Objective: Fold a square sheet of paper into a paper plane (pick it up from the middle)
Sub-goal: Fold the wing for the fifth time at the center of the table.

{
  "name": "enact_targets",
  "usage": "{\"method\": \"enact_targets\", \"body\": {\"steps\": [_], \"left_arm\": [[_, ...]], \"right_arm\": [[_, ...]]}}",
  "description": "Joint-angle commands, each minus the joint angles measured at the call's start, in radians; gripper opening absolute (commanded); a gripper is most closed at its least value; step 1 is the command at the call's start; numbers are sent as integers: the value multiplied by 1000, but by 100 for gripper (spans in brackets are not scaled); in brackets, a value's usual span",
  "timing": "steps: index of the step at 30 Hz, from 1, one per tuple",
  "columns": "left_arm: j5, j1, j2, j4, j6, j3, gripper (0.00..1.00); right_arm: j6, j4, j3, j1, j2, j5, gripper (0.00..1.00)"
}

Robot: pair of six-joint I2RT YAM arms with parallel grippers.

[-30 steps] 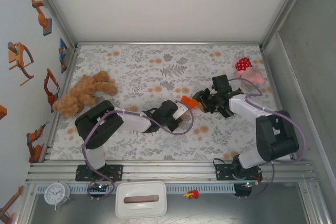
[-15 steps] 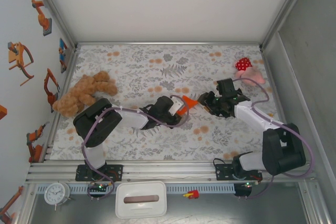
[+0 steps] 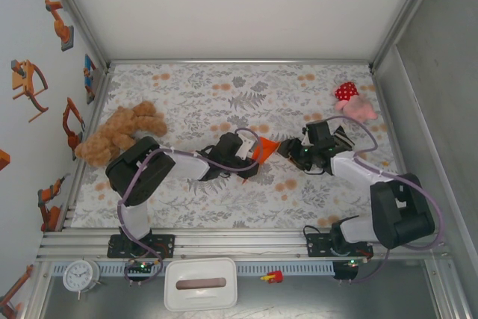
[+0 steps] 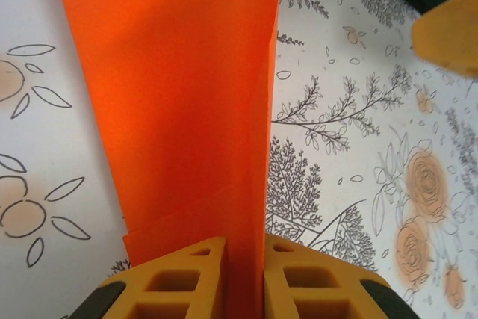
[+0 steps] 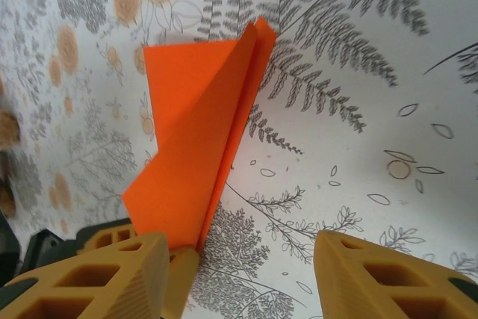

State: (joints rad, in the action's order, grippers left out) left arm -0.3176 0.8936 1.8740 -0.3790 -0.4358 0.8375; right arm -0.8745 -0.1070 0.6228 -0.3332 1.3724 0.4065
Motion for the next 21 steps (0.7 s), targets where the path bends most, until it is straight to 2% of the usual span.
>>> {"method": "enact_targets", "body": {"steps": [1, 9, 21], "left_arm": [[-85, -19, 40, 2, -89, -7, 19], [-88, -34, 35, 49, -149, 3, 17], [-114, -43, 42, 107, -185, 38, 16]], "right_arm": [[62, 2, 37, -30, 42, 0, 53], [109, -30, 137, -103, 178, -1, 53], [139, -68, 230, -111, 291, -2, 53]]}}
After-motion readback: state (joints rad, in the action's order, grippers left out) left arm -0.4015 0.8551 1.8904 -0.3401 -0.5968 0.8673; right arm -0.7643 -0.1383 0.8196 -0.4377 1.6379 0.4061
